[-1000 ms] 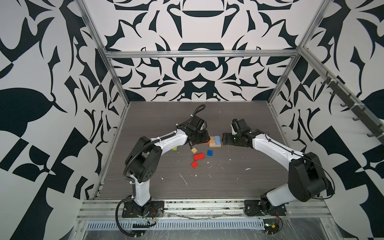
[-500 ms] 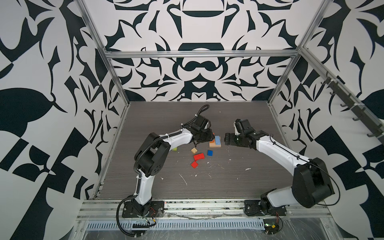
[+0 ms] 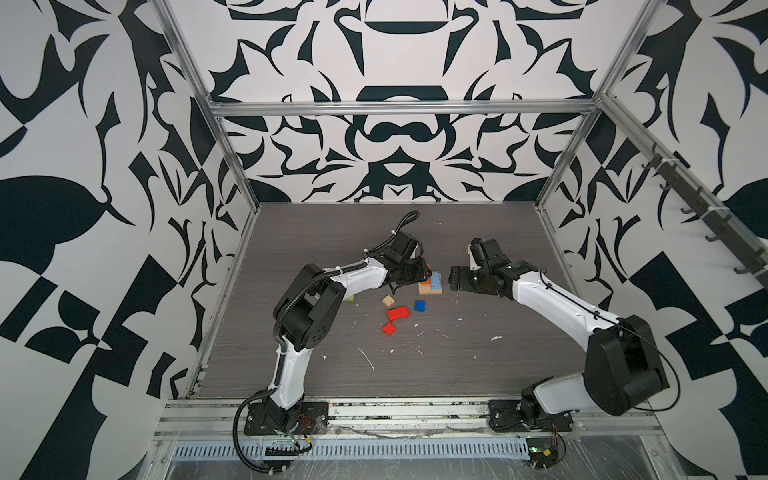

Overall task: Build the wood block tower
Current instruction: 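Lift the orange-red block and carry it over the planks beside the blue block, then lower the orange-red block onto the planks next to the light blue block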

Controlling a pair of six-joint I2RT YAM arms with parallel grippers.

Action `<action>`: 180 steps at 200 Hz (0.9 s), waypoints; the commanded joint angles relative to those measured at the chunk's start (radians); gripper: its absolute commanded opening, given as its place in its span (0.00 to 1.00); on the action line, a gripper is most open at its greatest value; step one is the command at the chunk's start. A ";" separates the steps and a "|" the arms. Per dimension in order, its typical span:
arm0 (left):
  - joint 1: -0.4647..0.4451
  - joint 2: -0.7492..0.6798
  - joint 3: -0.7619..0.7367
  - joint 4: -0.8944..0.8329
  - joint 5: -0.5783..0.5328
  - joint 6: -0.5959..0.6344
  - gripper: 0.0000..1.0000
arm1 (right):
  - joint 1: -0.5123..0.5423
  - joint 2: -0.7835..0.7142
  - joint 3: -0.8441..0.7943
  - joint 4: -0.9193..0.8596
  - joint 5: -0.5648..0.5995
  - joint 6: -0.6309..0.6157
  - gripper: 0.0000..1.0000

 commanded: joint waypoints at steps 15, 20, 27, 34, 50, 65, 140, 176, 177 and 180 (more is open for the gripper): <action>-0.006 0.032 0.004 0.015 0.008 -0.020 0.33 | -0.007 -0.030 -0.004 -0.006 0.001 -0.007 0.93; -0.007 0.032 0.003 0.015 0.008 -0.020 0.33 | -0.008 -0.029 -0.004 -0.006 0.001 -0.006 0.93; -0.007 0.032 0.002 0.017 0.007 -0.021 0.33 | -0.008 -0.028 -0.004 -0.006 0.001 -0.007 0.93; -0.007 0.033 0.000 0.018 0.006 -0.023 0.33 | -0.007 -0.027 -0.004 -0.005 0.000 -0.008 0.93; -0.009 0.037 -0.002 0.020 0.005 -0.024 0.33 | -0.009 -0.025 -0.003 -0.006 0.000 -0.009 0.93; -0.009 0.039 -0.004 0.021 0.004 -0.025 0.34 | -0.009 -0.026 -0.001 -0.008 0.000 -0.011 0.93; -0.009 0.039 -0.014 0.016 -0.007 -0.031 0.35 | -0.010 -0.020 0.002 -0.006 -0.005 -0.013 0.93; -0.009 0.042 -0.014 0.015 -0.008 -0.034 0.35 | -0.011 -0.018 0.006 -0.007 -0.004 -0.012 0.93; -0.010 0.042 -0.014 0.015 -0.007 -0.034 0.35 | -0.011 -0.018 0.006 -0.006 -0.004 -0.011 0.93; -0.008 0.043 -0.014 0.015 -0.007 -0.034 0.35 | -0.011 -0.018 0.006 -0.008 -0.004 -0.013 0.93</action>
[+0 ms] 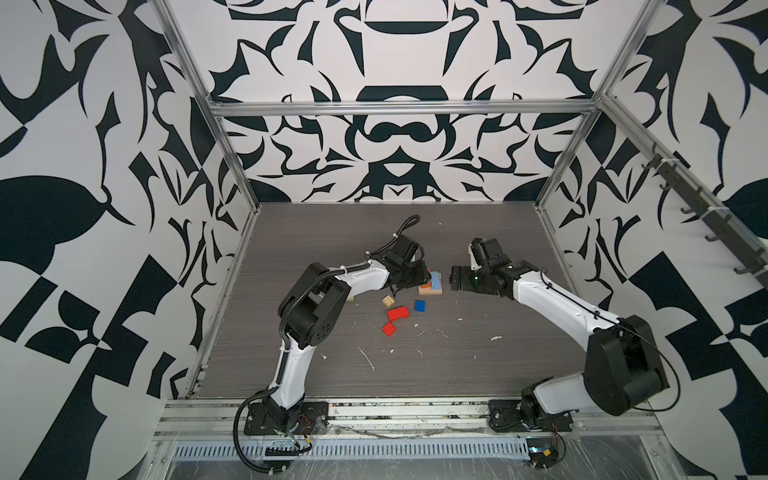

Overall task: Build the wood block tower
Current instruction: 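Lower the orange-red block onto the planks next to the light blue block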

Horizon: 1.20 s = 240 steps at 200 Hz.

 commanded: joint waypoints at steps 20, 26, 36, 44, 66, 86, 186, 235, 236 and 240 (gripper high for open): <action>-0.006 0.013 -0.012 0.001 -0.006 -0.013 0.36 | -0.003 -0.017 0.006 -0.005 -0.004 -0.008 0.93; -0.007 0.012 -0.014 0.000 -0.008 -0.014 0.36 | -0.004 -0.017 0.005 -0.005 -0.004 -0.009 0.93; -0.007 0.011 -0.016 0.001 -0.011 -0.016 0.37 | -0.003 -0.016 0.003 -0.004 -0.005 -0.007 0.92; -0.008 0.011 -0.018 0.002 -0.011 -0.017 0.37 | -0.003 -0.015 0.002 -0.002 -0.006 -0.007 0.92; -0.008 0.015 -0.018 0.002 -0.009 -0.020 0.38 | -0.004 -0.015 0.000 -0.001 -0.007 -0.006 0.92; -0.008 0.017 -0.017 0.001 -0.009 -0.022 0.38 | -0.003 -0.016 -0.002 -0.001 -0.007 -0.006 0.92; -0.009 0.023 -0.018 0.002 -0.013 -0.030 0.40 | -0.005 -0.016 -0.007 0.003 -0.010 -0.006 0.92; -0.008 0.021 -0.018 0.002 -0.014 -0.030 0.40 | -0.004 -0.017 -0.008 0.002 -0.010 -0.009 0.92; -0.009 0.021 -0.017 0.002 -0.013 -0.030 0.40 | -0.005 -0.016 -0.007 0.002 -0.010 -0.009 0.92; -0.009 0.021 -0.017 0.002 -0.014 -0.030 0.40 | -0.004 -0.016 -0.008 0.004 -0.010 -0.008 0.92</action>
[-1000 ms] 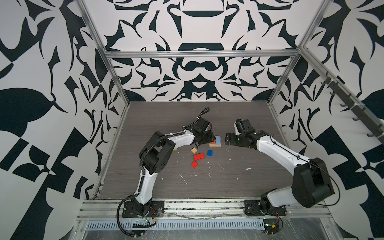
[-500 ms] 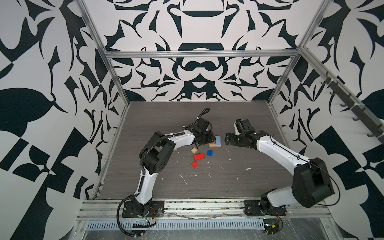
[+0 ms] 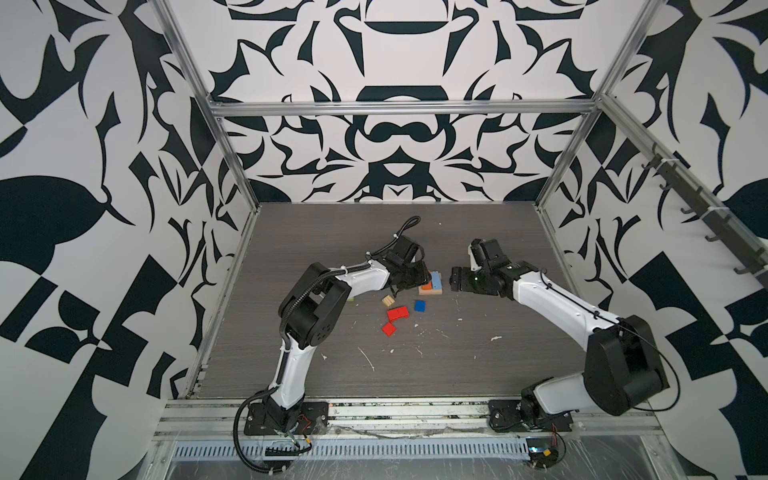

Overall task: Build the wood block tower
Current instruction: 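Lower the orange-red block onto the planks next to the light blue block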

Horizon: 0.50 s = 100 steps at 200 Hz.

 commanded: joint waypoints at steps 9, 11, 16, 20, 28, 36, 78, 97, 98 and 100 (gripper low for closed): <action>-0.005 0.018 -0.016 0.002 -0.010 -0.009 0.40 | -0.003 -0.015 -0.001 0.002 -0.004 -0.007 0.91; -0.005 0.018 -0.016 0.002 -0.010 -0.008 0.40 | -0.004 -0.014 -0.001 0.002 -0.004 -0.007 0.91; -0.006 0.016 -0.016 0.002 -0.007 -0.008 0.40 | -0.004 -0.014 -0.001 0.003 -0.004 -0.007 0.91; -0.006 0.015 -0.015 0.001 -0.008 -0.007 0.40 | -0.004 -0.013 -0.001 0.004 -0.004 -0.007 0.91; -0.006 0.012 -0.016 0.002 -0.008 -0.008 0.40 | -0.004 -0.012 0.000 0.004 -0.004 -0.007 0.91; -0.006 0.010 -0.015 0.001 -0.009 -0.008 0.41 | -0.003 -0.010 0.001 0.004 -0.006 -0.007 0.91; -0.006 -0.019 -0.007 -0.008 -0.006 0.013 0.43 | -0.004 0.006 0.009 0.018 -0.004 -0.008 0.91; -0.005 -0.035 0.009 -0.021 -0.002 0.035 0.45 | -0.005 0.027 0.019 0.033 0.011 -0.008 0.92; -0.005 -0.036 0.010 -0.023 -0.001 0.036 0.45 | -0.004 0.030 0.019 0.033 0.013 -0.009 0.92; -0.005 -0.037 0.013 -0.025 -0.002 0.038 0.45 | -0.005 0.032 0.022 0.033 0.016 -0.010 0.92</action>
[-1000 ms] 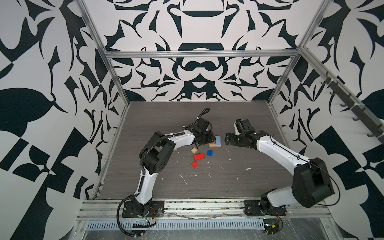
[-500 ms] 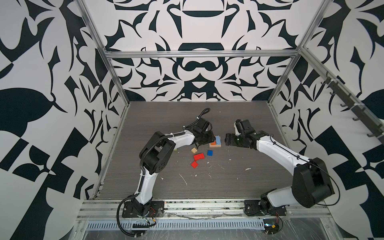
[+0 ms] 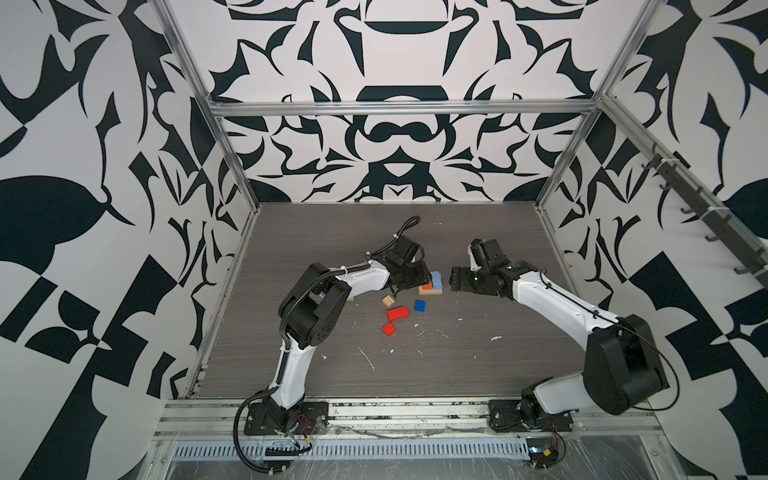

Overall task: Build the wood block tower
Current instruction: 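Lower the orange-red block onto the planks next to the light blue block, then open the left gripper and raise it off the orange-red block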

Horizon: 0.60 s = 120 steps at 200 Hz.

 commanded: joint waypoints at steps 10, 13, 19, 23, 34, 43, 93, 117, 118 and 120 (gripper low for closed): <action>-0.006 -0.046 0.025 -0.037 -0.001 0.041 0.46 | -0.006 0.038 0.032 0.027 0.034 -0.012 0.92; -0.006 -0.049 0.029 -0.043 -0.002 0.044 0.46 | -0.006 0.042 0.037 0.026 0.038 -0.012 0.92; -0.006 -0.056 0.035 -0.052 -0.002 0.050 0.47 | -0.007 0.050 0.042 0.028 0.044 -0.012 0.92; -0.006 -0.061 0.039 -0.058 -0.002 0.054 0.47 | -0.008 0.055 0.045 0.031 0.046 -0.012 0.92; -0.004 -0.073 0.043 -0.071 -0.006 0.062 0.48 | -0.010 0.065 0.049 0.039 0.050 -0.011 0.92; -0.004 -0.085 0.042 -0.078 -0.010 0.070 0.49 | -0.014 0.074 0.051 0.043 0.049 -0.009 0.93; 0.006 -0.112 0.032 -0.145 -0.058 0.077 0.58 | -0.028 0.138 0.071 0.049 0.068 -0.006 0.93; 0.011 -0.111 0.028 -0.188 -0.089 0.074 0.67 | -0.029 0.165 0.076 0.062 0.062 -0.004 0.93; 0.012 -0.111 0.028 -0.189 -0.091 0.074 0.68 | -0.029 0.166 0.076 0.063 0.062 -0.003 0.93; 0.013 -0.111 0.029 -0.193 -0.094 0.073 0.69 | -0.029 0.168 0.076 0.065 0.062 -0.003 0.93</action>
